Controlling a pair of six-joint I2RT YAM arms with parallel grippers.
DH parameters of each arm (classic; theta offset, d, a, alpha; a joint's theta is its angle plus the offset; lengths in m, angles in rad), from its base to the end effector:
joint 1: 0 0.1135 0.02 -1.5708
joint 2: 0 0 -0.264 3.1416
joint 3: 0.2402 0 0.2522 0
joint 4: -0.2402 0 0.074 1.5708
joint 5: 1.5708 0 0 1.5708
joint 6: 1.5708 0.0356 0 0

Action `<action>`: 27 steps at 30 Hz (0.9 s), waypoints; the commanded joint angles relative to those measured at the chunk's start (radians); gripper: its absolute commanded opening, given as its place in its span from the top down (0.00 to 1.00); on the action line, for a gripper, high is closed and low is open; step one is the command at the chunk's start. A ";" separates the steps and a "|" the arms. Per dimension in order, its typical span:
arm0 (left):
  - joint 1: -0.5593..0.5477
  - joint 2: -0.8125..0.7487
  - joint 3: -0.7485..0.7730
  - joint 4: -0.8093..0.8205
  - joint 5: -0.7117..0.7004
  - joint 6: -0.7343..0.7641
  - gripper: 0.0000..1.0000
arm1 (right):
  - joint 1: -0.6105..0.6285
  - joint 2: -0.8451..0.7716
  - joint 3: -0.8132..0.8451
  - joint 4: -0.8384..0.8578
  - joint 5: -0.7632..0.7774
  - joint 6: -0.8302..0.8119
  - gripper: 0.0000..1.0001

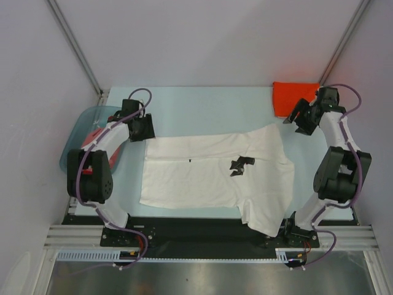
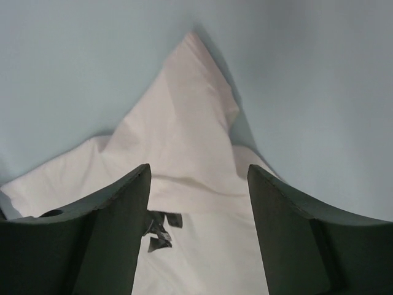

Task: Fold and stack the t-shirts
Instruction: Fold the tshirt

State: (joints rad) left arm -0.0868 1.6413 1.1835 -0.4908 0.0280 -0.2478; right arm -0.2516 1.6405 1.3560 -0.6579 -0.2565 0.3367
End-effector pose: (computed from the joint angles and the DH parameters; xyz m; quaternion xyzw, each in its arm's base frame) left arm 0.3473 -0.0312 0.2333 -0.0723 0.9492 -0.0641 0.2996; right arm 0.3452 -0.0794 0.2780 0.2356 0.9142 0.1346 0.3011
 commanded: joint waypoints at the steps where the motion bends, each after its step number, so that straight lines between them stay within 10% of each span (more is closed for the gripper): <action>1: 0.019 0.099 0.067 -0.006 0.047 0.018 0.37 | 0.046 0.140 0.132 0.040 -0.070 -0.062 0.30; 27: 0.053 0.491 0.400 -0.088 0.069 0.074 0.38 | 0.064 0.602 0.471 0.023 -0.155 -0.134 0.39</action>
State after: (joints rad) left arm -0.0425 2.1029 1.5532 -0.5831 0.0669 -0.1913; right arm -0.1852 2.2234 1.7660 -0.6300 -0.3851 0.2226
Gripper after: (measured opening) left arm 0.623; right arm 0.629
